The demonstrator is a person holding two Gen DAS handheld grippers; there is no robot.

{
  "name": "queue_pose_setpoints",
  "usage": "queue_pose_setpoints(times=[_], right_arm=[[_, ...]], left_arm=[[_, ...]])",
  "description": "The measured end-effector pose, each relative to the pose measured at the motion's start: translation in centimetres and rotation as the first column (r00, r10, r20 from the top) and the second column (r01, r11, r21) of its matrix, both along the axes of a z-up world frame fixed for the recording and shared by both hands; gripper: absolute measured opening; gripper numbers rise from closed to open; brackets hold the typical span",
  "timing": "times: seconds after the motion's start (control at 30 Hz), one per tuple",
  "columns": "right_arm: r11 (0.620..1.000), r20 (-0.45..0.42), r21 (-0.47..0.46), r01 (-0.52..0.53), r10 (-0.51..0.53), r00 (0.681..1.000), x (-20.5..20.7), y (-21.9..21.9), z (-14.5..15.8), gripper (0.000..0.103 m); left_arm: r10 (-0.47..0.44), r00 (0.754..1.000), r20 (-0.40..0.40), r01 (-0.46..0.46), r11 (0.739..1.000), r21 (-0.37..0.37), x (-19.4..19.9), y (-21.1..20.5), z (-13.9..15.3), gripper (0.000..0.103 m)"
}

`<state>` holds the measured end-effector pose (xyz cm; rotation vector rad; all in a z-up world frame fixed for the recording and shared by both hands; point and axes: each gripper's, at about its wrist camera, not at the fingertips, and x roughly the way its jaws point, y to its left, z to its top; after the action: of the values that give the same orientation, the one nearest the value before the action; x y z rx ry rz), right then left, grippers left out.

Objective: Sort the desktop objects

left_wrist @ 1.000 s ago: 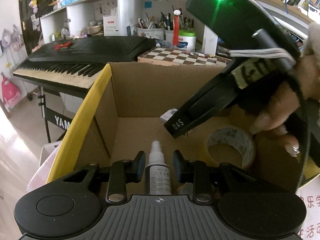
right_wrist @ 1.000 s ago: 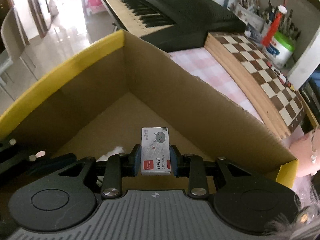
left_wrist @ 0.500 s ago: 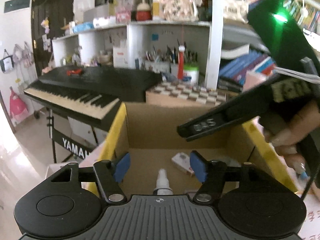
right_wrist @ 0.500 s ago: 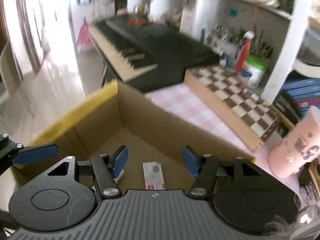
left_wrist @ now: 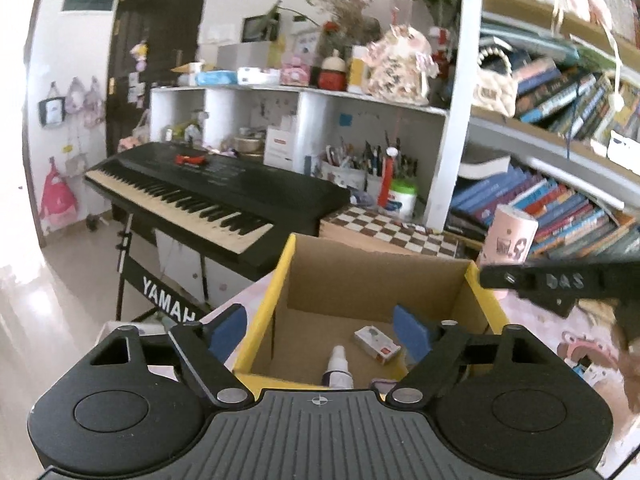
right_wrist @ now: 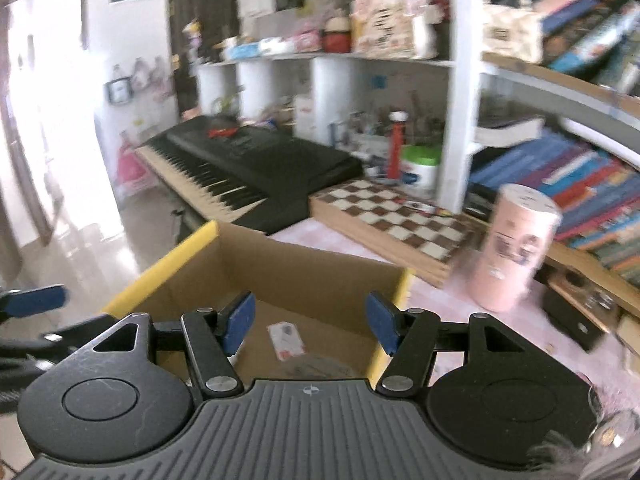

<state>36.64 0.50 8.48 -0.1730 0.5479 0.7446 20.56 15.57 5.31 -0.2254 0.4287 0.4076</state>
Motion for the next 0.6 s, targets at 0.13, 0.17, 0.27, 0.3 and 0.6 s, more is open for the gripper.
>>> queue_pose_setpoints(times=[0.13, 0.17, 0.27, 0.3, 0.6], right_arm=[[0.997, 0.014, 0.011, 0.08, -0.08, 0.997, -1.5, -2.1, -0.4, 0.059], [0.996, 0.021, 0.012, 0.093, -0.093, 0.995, -2.0, -2.5, -0.5, 0.059], [0.991, 0.038, 0.022, 0.13, -0.131, 0.991, -4.2, -3.6, -1.1, 0.06], [0.99, 0.04, 0.026, 0.139, -0.14, 0.989, -4.8, -3.8, -1.3, 0.06], [0.976, 0.038, 0.033, 0.216, -0.217, 0.975, -11.2, -5.0, -3.2, 0.061]], left_arm=[[-0.01, 1.0, 0.009, 0.01, 1.0, -0.016, -1.3, -0.5, -0.2, 0.083], [-0.014, 1.0, 0.009, 0.014, 1.0, -0.016, -1.6, -0.6, -0.3, 0.083], [-0.03, 1.0, 0.007, 0.03, 0.999, -0.015, -2.4, -1.0, -0.5, 0.083], [-0.034, 0.999, 0.004, 0.034, 0.999, -0.012, -2.8, -1.2, -0.5, 0.083], [-0.068, 0.998, -0.002, 0.068, 0.997, 0.026, -7.2, -2.3, -1.0, 0.084]])
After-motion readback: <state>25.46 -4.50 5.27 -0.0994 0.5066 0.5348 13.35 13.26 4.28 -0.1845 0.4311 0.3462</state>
